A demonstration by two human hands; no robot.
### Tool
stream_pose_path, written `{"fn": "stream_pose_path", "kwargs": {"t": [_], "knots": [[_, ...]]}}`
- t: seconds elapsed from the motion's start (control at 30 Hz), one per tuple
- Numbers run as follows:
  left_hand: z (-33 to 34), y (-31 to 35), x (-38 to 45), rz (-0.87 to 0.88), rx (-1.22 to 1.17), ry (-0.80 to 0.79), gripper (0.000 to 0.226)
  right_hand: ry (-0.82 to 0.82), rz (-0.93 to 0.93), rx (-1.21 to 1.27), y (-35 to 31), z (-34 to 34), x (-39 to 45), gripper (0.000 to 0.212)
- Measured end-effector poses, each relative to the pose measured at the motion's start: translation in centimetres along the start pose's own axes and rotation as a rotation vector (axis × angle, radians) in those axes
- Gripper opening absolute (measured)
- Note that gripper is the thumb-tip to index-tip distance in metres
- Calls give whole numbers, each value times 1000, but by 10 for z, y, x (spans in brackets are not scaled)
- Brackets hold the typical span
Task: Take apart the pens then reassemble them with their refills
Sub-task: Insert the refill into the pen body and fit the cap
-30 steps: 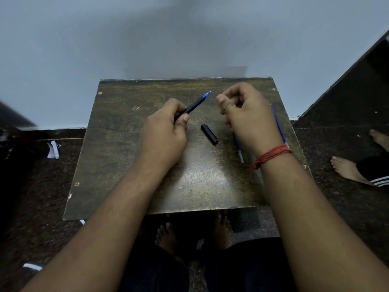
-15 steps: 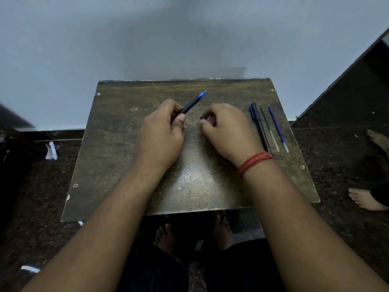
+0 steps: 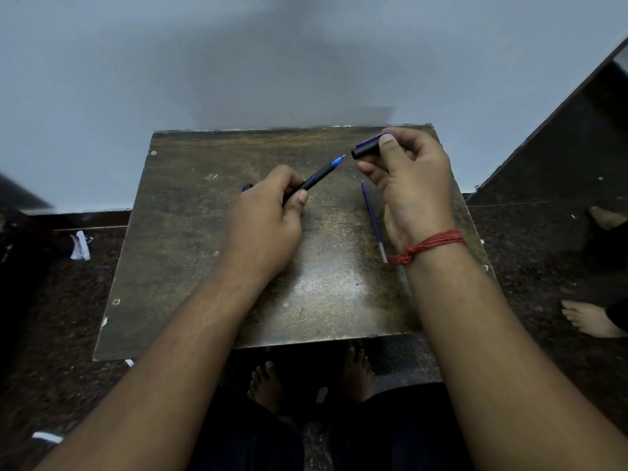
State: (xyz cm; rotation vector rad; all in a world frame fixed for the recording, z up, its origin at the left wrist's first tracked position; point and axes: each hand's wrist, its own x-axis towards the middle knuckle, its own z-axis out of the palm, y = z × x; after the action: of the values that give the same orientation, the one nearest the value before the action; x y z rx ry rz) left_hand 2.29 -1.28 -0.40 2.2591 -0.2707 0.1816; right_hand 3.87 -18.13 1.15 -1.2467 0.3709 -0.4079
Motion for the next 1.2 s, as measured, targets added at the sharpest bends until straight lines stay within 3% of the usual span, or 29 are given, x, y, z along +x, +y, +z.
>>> {"fn": "stream_pose_path", "kwargs": {"t": [0.43, 0.83, 1.03, 1.2], "knots": [[2, -2, 0, 6, -26, 32, 3, -236, -10, -207, 9, 13, -14, 8], [2, -1, -3, -3, -28, 77, 8, -162, -74, -261, 22, 24, -26, 5], [9, -1, -1, 8, -24, 122, 4, -219, -142, -439, 24, 33, -37, 40], [10, 1, -2, 4, -49, 109, 4, -209, -123, -459, 18, 34, -38, 49]]}}
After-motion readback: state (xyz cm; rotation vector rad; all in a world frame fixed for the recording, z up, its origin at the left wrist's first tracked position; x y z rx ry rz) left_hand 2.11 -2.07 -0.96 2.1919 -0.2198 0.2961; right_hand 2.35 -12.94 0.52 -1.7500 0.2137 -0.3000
